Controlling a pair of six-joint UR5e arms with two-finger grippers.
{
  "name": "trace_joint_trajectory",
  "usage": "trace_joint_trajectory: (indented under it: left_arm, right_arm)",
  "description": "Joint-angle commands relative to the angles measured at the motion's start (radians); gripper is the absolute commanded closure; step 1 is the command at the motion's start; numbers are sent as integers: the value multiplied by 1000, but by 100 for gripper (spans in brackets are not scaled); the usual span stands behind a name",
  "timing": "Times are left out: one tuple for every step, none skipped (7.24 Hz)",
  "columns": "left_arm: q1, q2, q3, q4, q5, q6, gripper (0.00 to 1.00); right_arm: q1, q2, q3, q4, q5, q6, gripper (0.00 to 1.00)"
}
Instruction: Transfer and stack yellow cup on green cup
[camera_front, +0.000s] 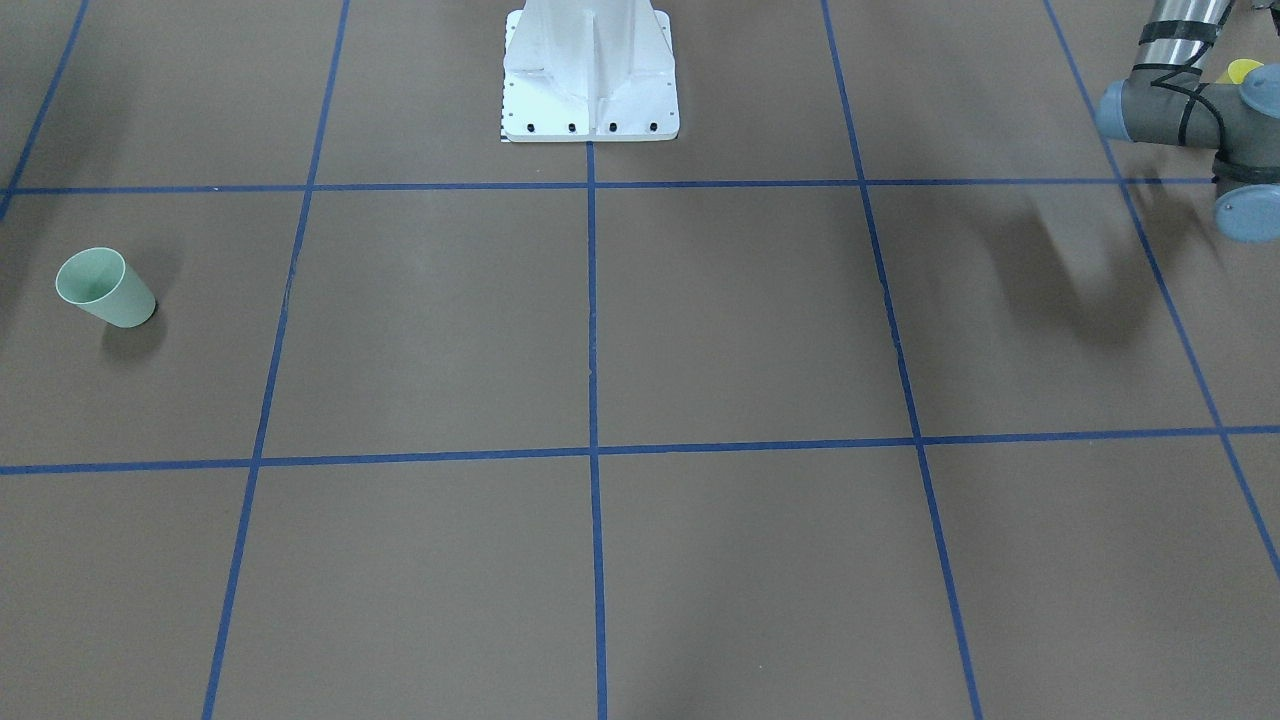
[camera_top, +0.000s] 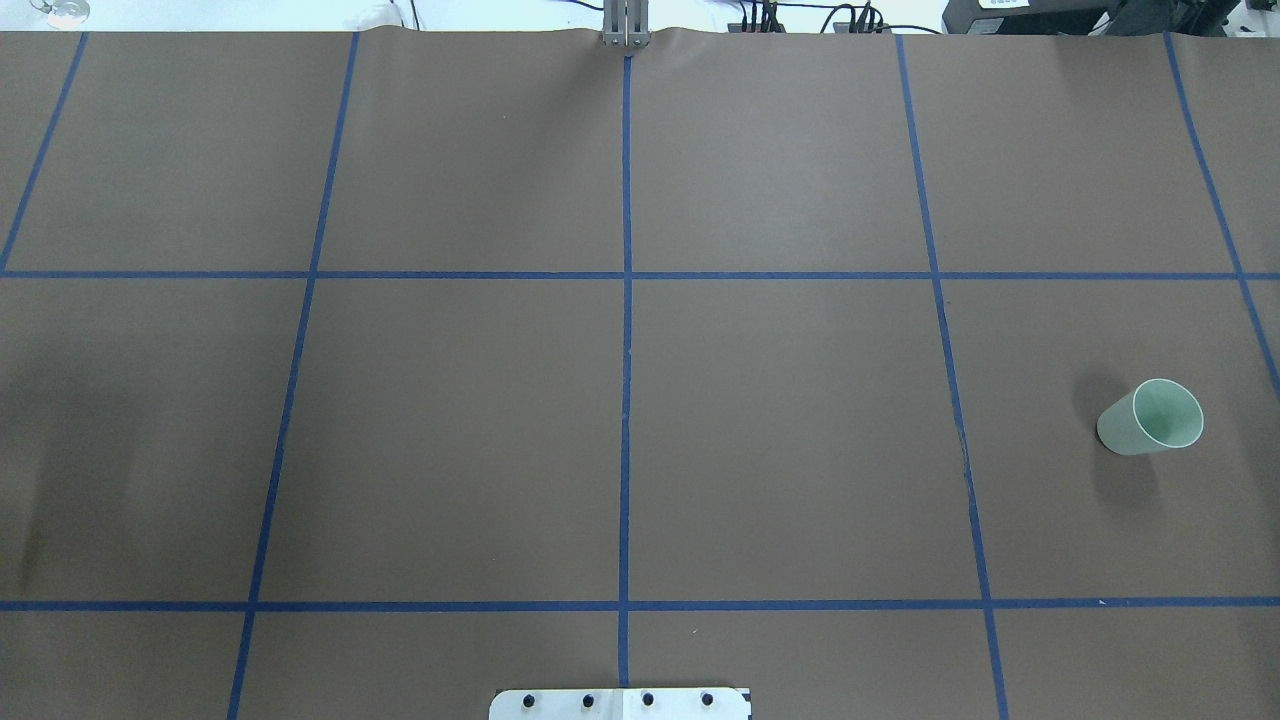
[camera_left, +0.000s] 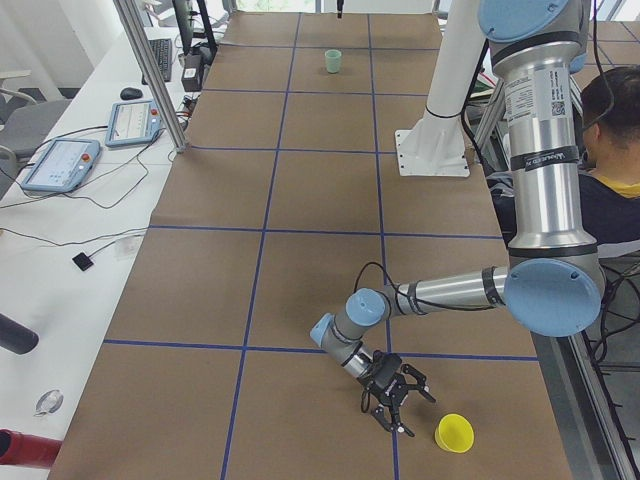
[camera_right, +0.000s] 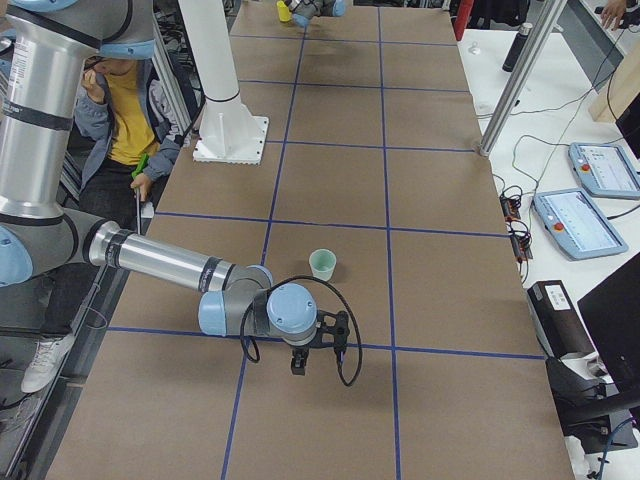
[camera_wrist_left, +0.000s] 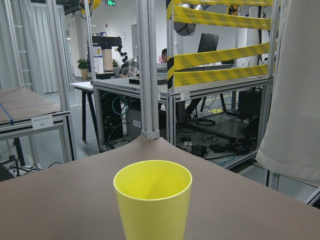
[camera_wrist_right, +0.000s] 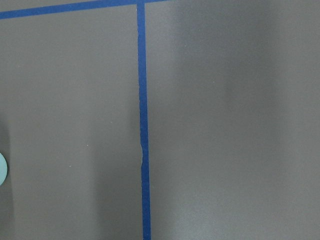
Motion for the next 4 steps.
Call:
trace_joint_trajectory:
  left_arm:
    - [2,24,42,-50,-32,0,0]
    - [5,24,42,-52,-52,0,0]
    - [14,24,42,-52,-75,0,0]
    - [35,23,42,-52,-108,-2,0]
  right_arm:
    - [0,0,2,0,1,0,0]
    - [0,0,0,0,1,0,0]
    - [0,0,2,0,-1,0,0]
    - [0,0,0,0,-1,0,0]
